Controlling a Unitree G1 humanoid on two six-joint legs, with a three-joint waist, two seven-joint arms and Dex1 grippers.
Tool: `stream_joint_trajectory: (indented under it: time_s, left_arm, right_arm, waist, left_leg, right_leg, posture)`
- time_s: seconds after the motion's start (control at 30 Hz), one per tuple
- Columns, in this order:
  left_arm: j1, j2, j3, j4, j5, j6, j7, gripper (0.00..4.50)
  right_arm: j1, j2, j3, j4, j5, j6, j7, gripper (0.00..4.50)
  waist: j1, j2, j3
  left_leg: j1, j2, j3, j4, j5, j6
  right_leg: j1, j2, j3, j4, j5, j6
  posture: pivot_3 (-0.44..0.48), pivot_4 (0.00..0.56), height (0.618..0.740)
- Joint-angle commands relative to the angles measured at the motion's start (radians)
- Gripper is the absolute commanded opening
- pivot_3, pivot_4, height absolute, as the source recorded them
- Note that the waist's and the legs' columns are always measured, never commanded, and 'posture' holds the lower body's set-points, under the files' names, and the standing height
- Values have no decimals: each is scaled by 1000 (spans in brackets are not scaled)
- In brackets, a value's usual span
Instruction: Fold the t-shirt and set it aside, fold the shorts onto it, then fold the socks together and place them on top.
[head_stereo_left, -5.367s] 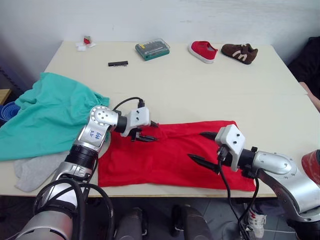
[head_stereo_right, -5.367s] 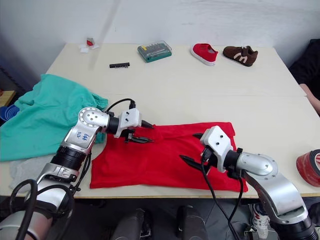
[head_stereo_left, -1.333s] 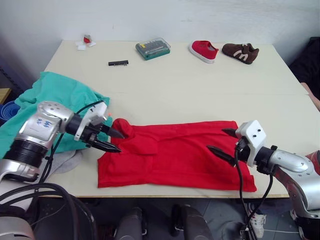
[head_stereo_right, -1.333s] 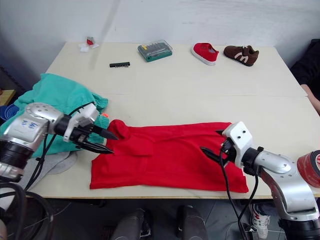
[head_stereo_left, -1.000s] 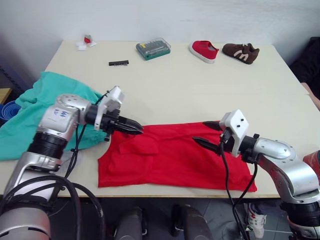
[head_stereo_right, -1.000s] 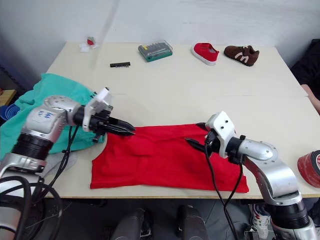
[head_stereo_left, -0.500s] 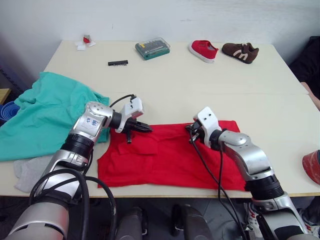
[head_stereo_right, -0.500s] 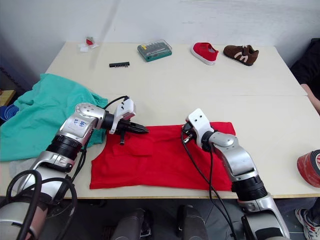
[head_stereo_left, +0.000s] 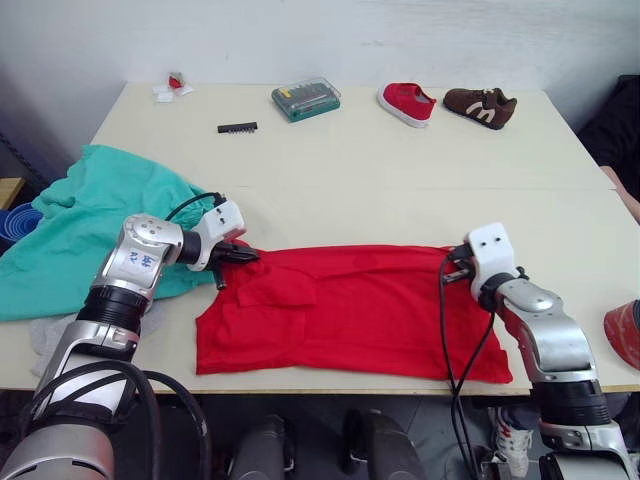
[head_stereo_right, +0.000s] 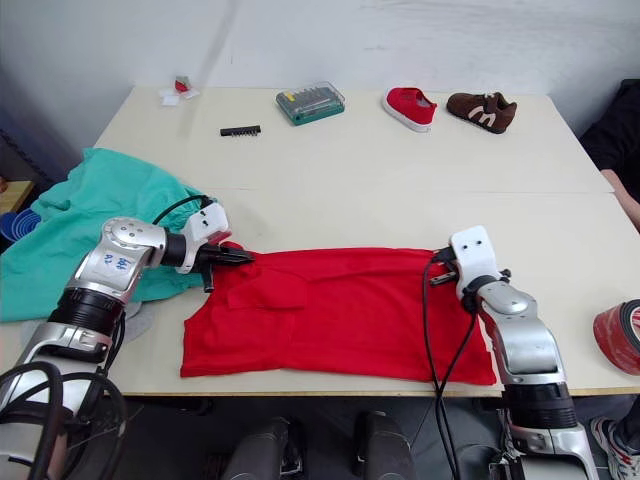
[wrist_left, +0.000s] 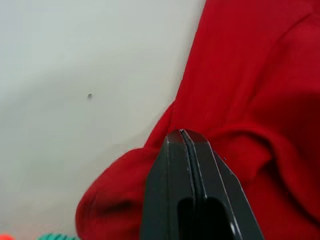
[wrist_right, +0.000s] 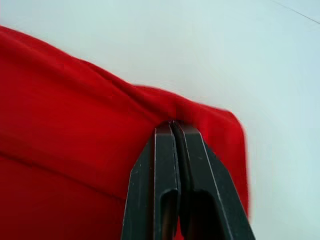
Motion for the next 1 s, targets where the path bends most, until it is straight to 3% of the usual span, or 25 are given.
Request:
stream_joint_trajectory:
  time_s: [0.03,0.2,0.43,0.67,0.8,1.0]
  left_arm:
    - [-9,-21,50,-5,-8,6,58,0]
    - [-5,-27,89,-50,-57,19,28,0]
    - [69,16,110,-307,-187,171,-121,0]
    - [111,12,24,-365,-110,235,-62,0]
    - [160,55,-21,-327,-38,275,-27,0]
    - [272,140,33,-421,-71,382,-19,0]
  right_arm:
    - [29,15,-38,-3,-2,-25,-20,64]
    - [37,47,-37,-127,52,-93,34,64]
    - [23,76,26,-254,99,-24,74,64]
    - [-13,94,87,-188,72,-21,72,64]
    - [-14,76,76,-86,26,9,24,64]
    - [30,26,2,-66,6,21,-8,64]
  waist:
    - [0,0,0]
    - [-3,0,0]
    - [-20,0,0]
    - [-24,0,0]
    - [-25,0,0]
    - [-30,2,-1]
  left_leg:
    - [0,0,0,0,0,0]
    - [-1,0,1,-3,1,-1]
    - [0,0,2,-6,2,-2]
    - [0,-1,1,-8,3,-3]
    - [0,-1,1,-11,4,-4]
    - [4,-1,2,-14,6,-6]
  right_leg:
    - [0,0,0,0,0,0]
    - [-2,0,0,0,0,0]
    - [-2,1,0,-1,0,0]
    - [-2,1,0,-1,0,0]
    - [-2,1,0,-2,0,0]
    - [-1,1,1,-2,-1,-2]
  posture:
    - [0,150,740]
    - [0,150,740]
    - [0,150,740]
    - [0,150,740]
    - [0,150,740]
    - [0,150,740]
